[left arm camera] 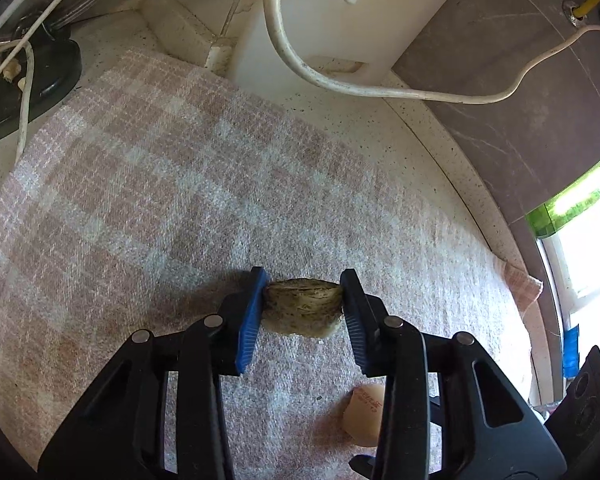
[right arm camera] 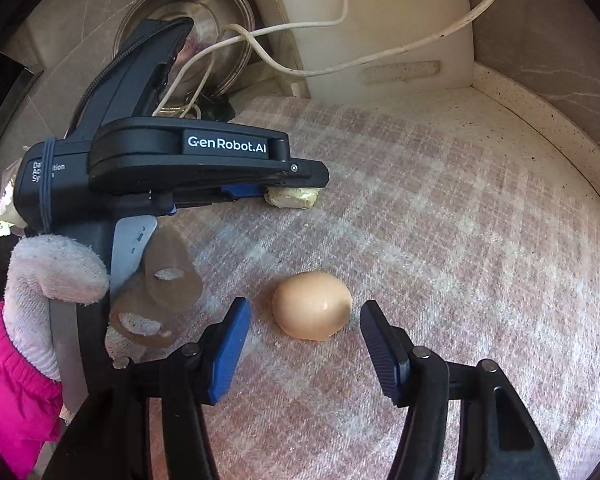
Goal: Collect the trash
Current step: 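Grasp the crumpled beige item with the left tool while the right tool grasps the egg, then lift the crumpled item and egg and carry them over the wastebasket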
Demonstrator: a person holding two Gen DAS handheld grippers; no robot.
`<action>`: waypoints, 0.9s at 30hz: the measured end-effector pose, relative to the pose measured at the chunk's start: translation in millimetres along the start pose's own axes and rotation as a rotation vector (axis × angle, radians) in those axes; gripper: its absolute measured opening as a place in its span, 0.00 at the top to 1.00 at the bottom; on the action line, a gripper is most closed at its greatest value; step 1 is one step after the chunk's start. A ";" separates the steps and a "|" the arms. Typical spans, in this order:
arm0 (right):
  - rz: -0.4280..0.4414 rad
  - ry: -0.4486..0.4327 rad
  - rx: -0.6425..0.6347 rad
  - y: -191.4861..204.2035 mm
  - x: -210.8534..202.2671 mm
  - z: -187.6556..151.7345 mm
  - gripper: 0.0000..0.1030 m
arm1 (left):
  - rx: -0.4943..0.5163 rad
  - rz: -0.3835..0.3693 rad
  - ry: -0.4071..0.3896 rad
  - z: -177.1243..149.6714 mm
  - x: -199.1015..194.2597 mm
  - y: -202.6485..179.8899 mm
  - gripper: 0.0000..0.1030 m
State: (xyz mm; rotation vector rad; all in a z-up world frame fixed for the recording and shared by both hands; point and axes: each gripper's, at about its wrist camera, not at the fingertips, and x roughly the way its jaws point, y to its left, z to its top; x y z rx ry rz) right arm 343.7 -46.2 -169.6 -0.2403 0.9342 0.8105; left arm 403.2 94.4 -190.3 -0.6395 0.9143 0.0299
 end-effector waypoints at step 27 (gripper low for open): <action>-0.030 -0.057 -0.005 11.1 -72.1 -31.6 0.59 | -0.011 -0.006 -0.113 -51.8 -94.9 8.7 0.63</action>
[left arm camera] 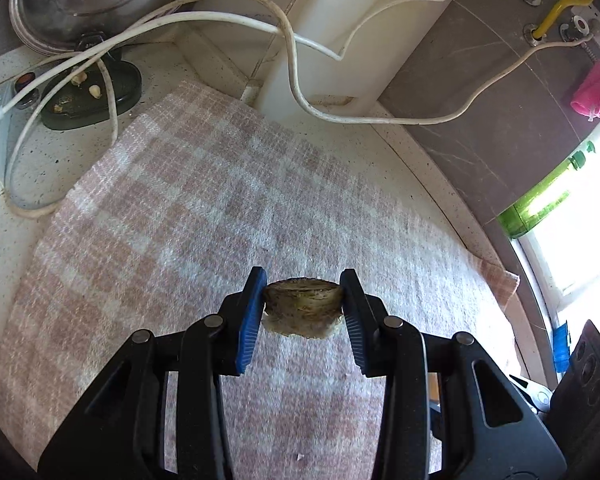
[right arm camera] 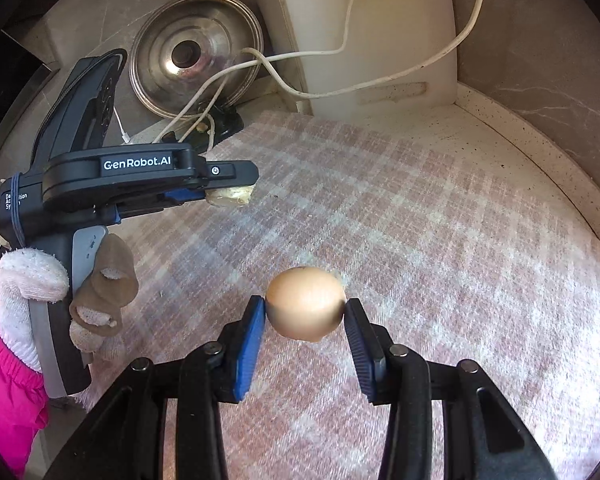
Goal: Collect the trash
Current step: 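Lift the crumpled item and egg and carry them over the wastebasket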
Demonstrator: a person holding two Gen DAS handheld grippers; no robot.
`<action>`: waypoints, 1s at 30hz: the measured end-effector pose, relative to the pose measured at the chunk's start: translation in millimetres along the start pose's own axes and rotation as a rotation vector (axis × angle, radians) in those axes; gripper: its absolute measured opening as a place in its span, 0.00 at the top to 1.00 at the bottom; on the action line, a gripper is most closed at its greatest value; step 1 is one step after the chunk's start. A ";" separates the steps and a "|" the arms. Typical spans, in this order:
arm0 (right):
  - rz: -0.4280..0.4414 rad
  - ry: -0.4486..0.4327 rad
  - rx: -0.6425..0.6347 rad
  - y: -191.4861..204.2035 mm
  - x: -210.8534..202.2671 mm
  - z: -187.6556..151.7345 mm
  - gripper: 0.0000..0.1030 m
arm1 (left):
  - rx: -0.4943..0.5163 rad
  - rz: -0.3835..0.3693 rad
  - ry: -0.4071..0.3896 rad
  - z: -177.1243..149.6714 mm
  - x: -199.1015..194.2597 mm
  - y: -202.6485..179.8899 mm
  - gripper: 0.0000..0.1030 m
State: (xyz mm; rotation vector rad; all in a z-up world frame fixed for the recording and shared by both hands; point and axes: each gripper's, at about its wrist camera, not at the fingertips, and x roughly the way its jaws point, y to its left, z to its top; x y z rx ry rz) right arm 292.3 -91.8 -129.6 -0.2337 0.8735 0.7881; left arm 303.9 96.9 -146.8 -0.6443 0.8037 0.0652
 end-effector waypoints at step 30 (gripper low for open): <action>0.011 -0.002 0.093 79.1 -125.9 -127.0 0.59 | 0.178 0.070 0.085 -172.8 -143.1 15.4 0.63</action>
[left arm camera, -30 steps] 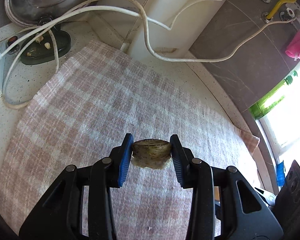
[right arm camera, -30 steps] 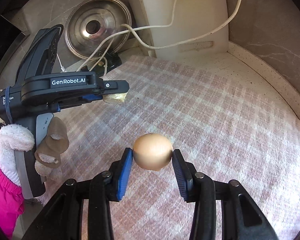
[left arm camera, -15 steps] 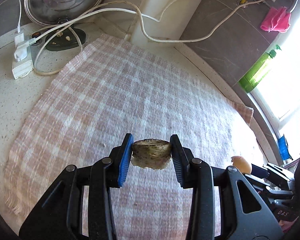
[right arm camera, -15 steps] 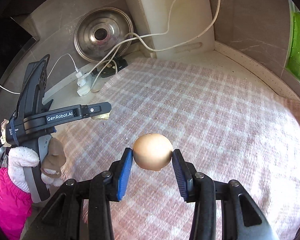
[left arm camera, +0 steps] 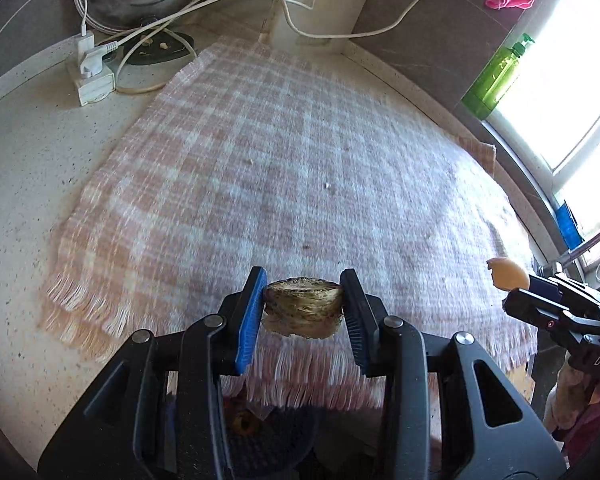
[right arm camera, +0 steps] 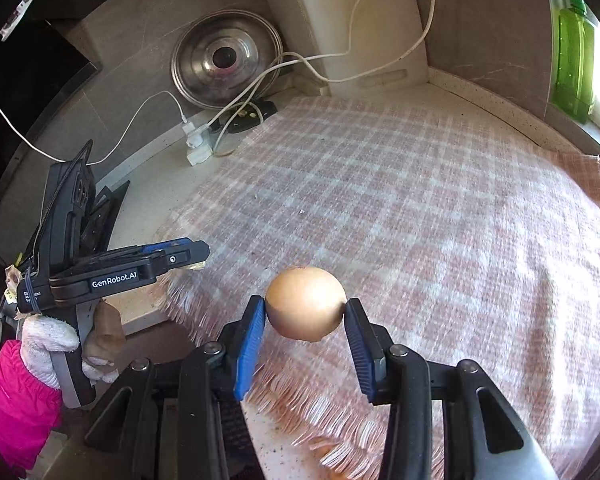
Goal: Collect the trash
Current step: 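Lift the crumpled item and egg and carry them over the wastebasket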
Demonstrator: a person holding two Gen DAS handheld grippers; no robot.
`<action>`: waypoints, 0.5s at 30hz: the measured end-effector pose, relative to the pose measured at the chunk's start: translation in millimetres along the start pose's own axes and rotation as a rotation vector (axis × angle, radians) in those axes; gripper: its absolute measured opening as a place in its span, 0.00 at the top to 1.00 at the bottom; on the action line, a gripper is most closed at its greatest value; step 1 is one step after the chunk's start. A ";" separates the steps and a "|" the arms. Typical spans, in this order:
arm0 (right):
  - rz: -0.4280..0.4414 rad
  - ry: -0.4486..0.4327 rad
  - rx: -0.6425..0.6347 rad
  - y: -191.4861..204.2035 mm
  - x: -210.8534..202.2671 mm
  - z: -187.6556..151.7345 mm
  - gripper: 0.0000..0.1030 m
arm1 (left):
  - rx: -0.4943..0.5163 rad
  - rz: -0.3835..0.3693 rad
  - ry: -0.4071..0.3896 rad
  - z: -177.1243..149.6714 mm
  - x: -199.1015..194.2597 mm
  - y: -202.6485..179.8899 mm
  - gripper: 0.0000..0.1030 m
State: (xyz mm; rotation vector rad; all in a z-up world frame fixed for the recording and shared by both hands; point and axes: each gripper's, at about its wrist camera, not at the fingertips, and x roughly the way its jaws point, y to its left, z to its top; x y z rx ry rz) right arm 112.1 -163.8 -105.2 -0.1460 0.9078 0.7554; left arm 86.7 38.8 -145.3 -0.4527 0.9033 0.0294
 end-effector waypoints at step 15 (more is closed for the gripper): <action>0.047 0.065 0.020 63.8 -6.9 -64.4 0.59 | -0.023 0.026 0.076 -82.4 -38.8 45.1 0.63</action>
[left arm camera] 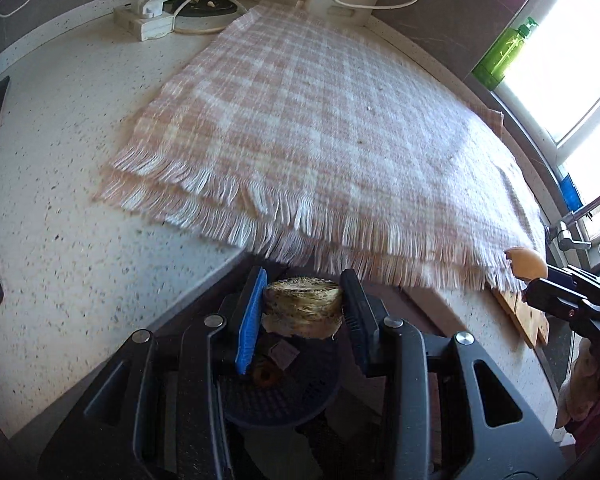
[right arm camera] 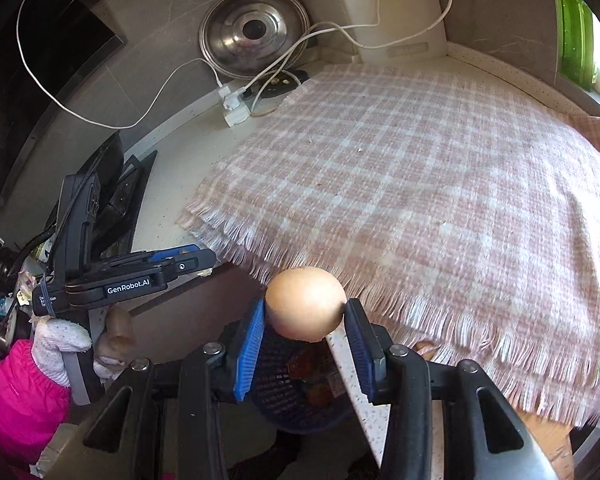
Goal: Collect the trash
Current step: 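Lift the crumpled item and egg and carry them over the wastebasket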
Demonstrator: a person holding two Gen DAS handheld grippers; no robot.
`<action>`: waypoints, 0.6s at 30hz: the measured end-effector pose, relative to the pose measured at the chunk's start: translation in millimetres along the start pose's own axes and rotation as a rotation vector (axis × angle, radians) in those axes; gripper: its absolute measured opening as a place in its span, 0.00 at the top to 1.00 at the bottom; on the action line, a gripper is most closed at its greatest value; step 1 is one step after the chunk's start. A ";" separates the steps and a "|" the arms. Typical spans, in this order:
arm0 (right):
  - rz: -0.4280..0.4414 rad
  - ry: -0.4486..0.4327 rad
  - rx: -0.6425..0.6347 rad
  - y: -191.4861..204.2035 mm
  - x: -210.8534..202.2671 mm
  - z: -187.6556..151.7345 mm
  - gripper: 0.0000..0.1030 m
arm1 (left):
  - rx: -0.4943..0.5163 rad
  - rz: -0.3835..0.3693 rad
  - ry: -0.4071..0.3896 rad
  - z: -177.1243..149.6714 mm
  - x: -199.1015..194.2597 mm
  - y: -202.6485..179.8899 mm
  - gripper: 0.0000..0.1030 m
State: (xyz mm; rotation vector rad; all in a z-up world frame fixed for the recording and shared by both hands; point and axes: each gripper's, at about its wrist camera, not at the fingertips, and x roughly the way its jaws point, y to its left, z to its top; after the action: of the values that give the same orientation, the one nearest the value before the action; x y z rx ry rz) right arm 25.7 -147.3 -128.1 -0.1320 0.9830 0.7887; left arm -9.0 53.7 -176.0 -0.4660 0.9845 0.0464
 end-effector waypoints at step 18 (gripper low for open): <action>-0.012 0.107 -0.019 33.7 29.9 -48.0 0.59 | 0.054 -0.012 0.122 -82.0 15.9 3.4 0.63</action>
State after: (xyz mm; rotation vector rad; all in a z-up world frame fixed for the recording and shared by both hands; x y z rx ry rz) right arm -20.4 -127.9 -170.9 -0.1978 1.0755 0.7861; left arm -65.8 21.2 -228.2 -0.4290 1.0997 -0.0195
